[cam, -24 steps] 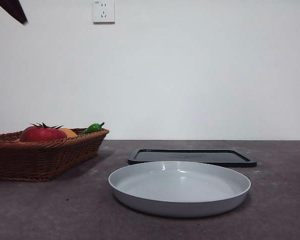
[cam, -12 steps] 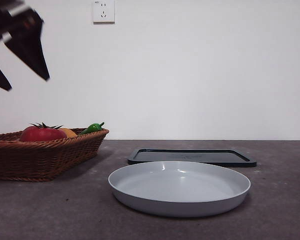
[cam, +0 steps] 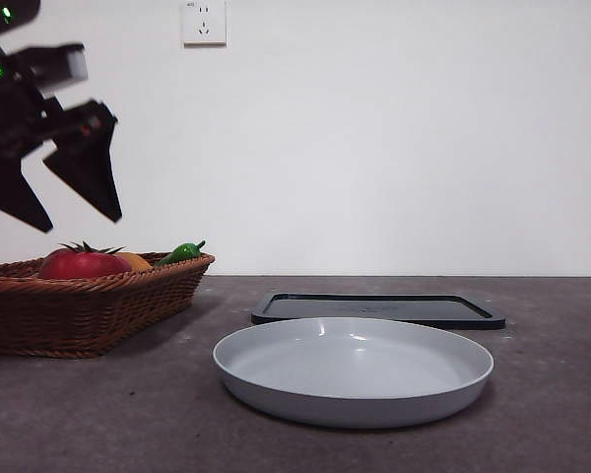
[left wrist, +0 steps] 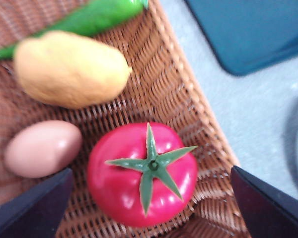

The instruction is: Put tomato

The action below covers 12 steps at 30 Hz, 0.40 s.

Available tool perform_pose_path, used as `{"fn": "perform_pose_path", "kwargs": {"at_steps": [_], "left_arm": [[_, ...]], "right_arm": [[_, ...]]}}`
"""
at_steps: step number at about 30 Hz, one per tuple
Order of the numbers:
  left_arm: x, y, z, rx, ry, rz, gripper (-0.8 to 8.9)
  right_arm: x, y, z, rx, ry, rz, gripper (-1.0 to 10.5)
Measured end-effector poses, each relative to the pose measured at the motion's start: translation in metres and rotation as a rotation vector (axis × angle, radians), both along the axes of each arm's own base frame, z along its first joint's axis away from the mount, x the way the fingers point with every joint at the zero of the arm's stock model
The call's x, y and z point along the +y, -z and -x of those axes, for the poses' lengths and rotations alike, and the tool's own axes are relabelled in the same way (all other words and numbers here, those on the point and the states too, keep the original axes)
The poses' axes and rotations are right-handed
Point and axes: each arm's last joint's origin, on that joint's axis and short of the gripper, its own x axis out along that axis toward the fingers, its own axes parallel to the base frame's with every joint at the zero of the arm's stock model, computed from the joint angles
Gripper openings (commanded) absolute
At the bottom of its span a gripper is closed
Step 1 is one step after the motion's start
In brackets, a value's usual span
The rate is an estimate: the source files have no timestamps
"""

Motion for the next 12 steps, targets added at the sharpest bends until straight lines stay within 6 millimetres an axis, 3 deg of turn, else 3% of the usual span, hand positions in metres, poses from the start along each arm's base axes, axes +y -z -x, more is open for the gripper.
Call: {"fn": "perform_pose_path", "kwargs": {"at_steps": [12], "left_arm": [[-0.002,0.022,-0.015,0.033,0.006,-0.021,5.0]], "right_arm": [[0.0,0.0,0.0,0.0,0.0,0.0,3.9]]}}
